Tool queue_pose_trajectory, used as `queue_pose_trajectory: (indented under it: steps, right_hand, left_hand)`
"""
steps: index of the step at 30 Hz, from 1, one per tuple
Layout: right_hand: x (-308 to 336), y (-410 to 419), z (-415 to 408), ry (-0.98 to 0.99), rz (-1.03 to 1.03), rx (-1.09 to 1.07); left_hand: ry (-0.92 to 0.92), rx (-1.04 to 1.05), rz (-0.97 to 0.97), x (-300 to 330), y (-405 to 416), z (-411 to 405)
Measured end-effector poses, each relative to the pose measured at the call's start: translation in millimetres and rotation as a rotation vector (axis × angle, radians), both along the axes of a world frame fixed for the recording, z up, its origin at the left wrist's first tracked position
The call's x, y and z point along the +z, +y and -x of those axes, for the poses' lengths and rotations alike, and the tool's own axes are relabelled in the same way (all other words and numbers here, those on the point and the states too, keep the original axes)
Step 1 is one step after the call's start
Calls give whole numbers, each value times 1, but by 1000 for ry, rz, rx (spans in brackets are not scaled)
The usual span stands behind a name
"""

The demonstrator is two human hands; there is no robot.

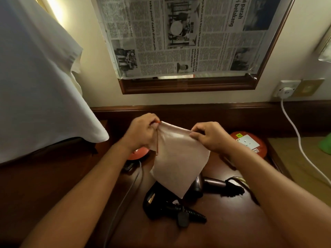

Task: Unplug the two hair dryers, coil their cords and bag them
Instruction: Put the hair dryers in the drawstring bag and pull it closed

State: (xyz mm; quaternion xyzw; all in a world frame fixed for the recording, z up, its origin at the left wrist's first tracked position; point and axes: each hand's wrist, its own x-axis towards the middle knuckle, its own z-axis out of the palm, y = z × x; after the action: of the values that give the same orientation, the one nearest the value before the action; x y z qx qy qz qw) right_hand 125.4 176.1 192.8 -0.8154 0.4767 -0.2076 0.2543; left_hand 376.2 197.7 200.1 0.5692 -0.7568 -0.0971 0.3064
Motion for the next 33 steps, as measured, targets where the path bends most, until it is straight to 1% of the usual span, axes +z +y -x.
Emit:
queue_pose_trajectory:
  steps: [2, 5, 7, 9, 10, 12, 13, 14, 16, 18, 21, 23, 25, 29, 31, 33]
  right_hand:
    - [8, -5, 14, 57, 12, -6]
    - [15, -11, 19, 59, 21, -13]
    - [16, -11, 12, 37, 45, -9]
    - [16, -10, 3, 10, 89, 13]
    - [16, -9, 0, -9, 111, 25]
    - [17, -7, -5, -37, 158, 56]
    - [17, -7, -5, -30, 186, 74]
    - [16, -7, -4, -5, 215, 97]
    - [14, -8, 4, 74, 255, 149]
    - [10, -10, 12, 177, 261, 181]
    - [9, -18, 25, 357, 283, 133]
    - [13, -28, 40, 440, 274, 76]
    - [21, -36, 54, 435, 235, 45]
    - [39, -46, 66, 316, 244, -15]
    - [48, -49, 72, 281, 240, -30]
    - [51, -50, 77, 302, 239, -28]
  left_hand:
    - [-4, 54, 10, 0, 1, -22]
    - [11, 104, -48, -8, 0, -32]
    - [68, 82, -98, -8, 2, -24]
    - [123, 3, -174, -4, 6, -7]
    - [99, -31, -214, -3, 6, 2]
    - [-60, -62, -244, -5, 5, 17]
    - [-137, -74, -228, -7, 4, 20]
    - [-176, -82, -186, -8, 4, 20]
    - [-149, -110, -54, -11, 3, 12]
    - [-141, -139, 36, -12, 4, 5]
    - [-150, -136, 40, -6, 3, -6]
    - [-173, -101, 33, -4, -1, -20]
    - [-179, -64, 33, -5, -5, -34]
    - [-152, 32, 100, -1, -13, -47]
    - [-175, 31, 107, 1, -17, -54]
    - [-184, 12, 111, 3, -20, -57]
